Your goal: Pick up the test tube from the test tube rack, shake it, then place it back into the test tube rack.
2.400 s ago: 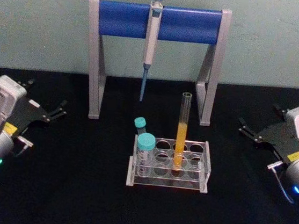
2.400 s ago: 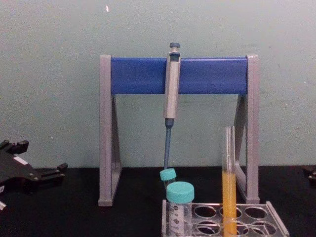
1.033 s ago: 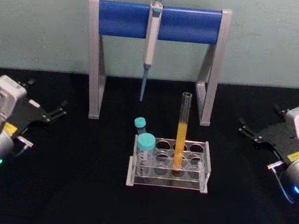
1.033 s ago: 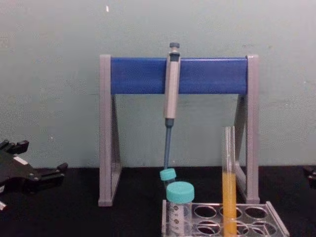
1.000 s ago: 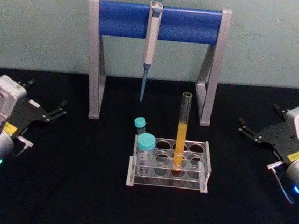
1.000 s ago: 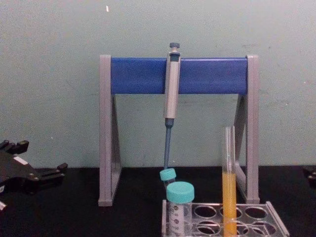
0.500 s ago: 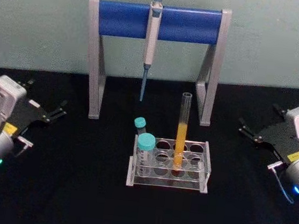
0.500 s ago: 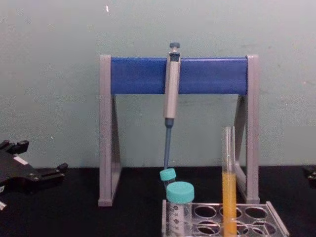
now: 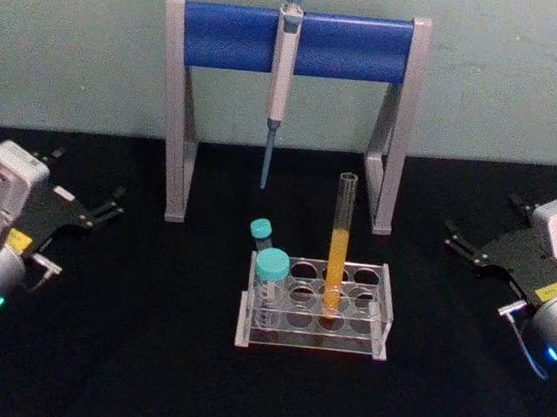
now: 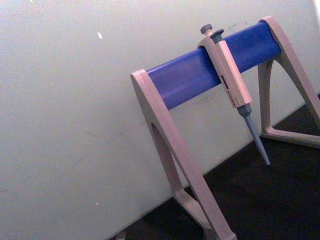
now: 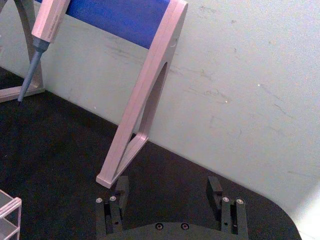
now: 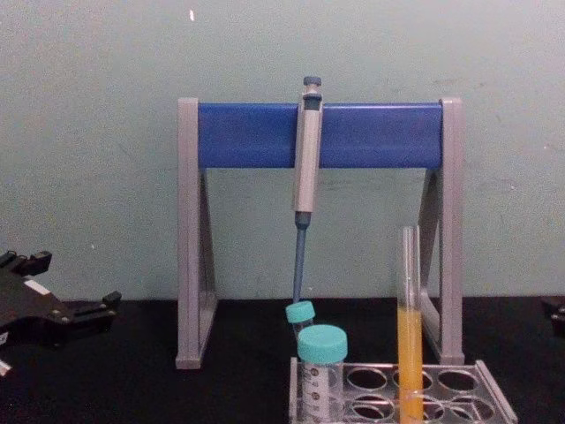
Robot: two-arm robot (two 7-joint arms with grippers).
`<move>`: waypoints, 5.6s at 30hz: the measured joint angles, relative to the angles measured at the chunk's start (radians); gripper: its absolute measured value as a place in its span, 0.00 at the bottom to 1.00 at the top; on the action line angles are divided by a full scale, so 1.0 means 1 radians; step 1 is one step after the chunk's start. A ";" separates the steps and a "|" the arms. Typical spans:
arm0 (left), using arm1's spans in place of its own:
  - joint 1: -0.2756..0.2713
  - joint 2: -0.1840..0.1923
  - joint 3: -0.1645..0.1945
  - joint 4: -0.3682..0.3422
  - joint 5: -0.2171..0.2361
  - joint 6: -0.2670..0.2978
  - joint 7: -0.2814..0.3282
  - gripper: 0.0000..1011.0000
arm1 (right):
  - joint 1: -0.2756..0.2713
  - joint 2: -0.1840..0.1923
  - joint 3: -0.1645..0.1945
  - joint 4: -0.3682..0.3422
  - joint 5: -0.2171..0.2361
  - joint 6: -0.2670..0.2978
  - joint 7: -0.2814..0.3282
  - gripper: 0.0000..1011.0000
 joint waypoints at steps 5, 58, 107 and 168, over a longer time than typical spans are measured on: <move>0.000 0.000 0.000 0.000 0.000 0.000 0.000 0.99 | 0.000 0.000 0.000 0.000 0.000 0.000 0.000 0.99; 0.000 0.000 0.000 0.000 0.000 0.000 0.000 0.99 | -0.185 0.029 0.119 -0.289 0.266 0.187 0.286 0.99; 0.000 0.000 0.000 0.000 0.000 0.000 0.000 0.99 | 0.080 -0.187 0.015 -0.037 0.254 0.348 0.414 0.99; 0.000 0.000 0.000 0.000 0.000 0.000 0.000 0.99 | 0.067 -0.186 0.016 -0.046 0.229 0.293 0.414 0.23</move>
